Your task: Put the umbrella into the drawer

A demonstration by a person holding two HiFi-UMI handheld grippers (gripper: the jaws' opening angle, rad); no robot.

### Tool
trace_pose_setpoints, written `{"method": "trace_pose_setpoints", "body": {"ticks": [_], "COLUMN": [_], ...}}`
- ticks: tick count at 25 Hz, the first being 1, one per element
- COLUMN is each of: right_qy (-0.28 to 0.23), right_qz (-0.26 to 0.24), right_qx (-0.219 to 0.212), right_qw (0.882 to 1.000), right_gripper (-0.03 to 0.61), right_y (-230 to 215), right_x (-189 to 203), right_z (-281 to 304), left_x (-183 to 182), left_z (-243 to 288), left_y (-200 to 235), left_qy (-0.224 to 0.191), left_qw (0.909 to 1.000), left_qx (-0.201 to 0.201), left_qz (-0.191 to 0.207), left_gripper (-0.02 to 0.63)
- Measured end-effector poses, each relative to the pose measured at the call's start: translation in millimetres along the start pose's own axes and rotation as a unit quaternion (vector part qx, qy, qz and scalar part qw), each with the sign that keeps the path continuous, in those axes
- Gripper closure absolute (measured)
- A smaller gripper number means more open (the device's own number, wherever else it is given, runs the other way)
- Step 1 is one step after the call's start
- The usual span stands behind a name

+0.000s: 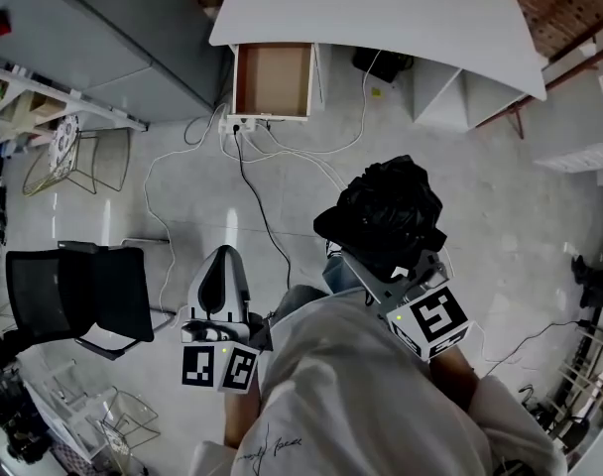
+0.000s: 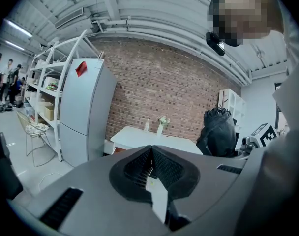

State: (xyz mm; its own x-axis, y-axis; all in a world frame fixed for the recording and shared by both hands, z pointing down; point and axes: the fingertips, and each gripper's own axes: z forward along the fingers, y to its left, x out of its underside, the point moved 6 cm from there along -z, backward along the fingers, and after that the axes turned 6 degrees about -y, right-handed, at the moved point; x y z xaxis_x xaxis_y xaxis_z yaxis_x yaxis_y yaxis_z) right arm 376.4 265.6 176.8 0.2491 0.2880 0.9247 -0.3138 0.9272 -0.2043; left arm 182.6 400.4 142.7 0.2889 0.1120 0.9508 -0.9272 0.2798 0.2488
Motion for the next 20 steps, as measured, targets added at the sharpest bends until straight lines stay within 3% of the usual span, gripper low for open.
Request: {"method": "trace_pose_setpoints", "body": {"ticks": [13,20], "right_qy": [-0.018,-0.034], "right_qz": [0.017,0.012], "right_qx": [0.023,0.051], "right_qw": [0.999,0.998], "right_gripper": [0.331,0.331], "right_y": [-40,-48], "right_x": [-14,-34], "right_z": [33,70], "left_x": [-18,-35], "left_z": [71,116], "left_y": [1,32], "left_qy": [0.002,-0.003], "left_qw": [0.9990,0.9971], "left_qx": [0.042,0.072], "left_qz": [0.015,0.025], "left_gripper": [0.597,0.597]}}
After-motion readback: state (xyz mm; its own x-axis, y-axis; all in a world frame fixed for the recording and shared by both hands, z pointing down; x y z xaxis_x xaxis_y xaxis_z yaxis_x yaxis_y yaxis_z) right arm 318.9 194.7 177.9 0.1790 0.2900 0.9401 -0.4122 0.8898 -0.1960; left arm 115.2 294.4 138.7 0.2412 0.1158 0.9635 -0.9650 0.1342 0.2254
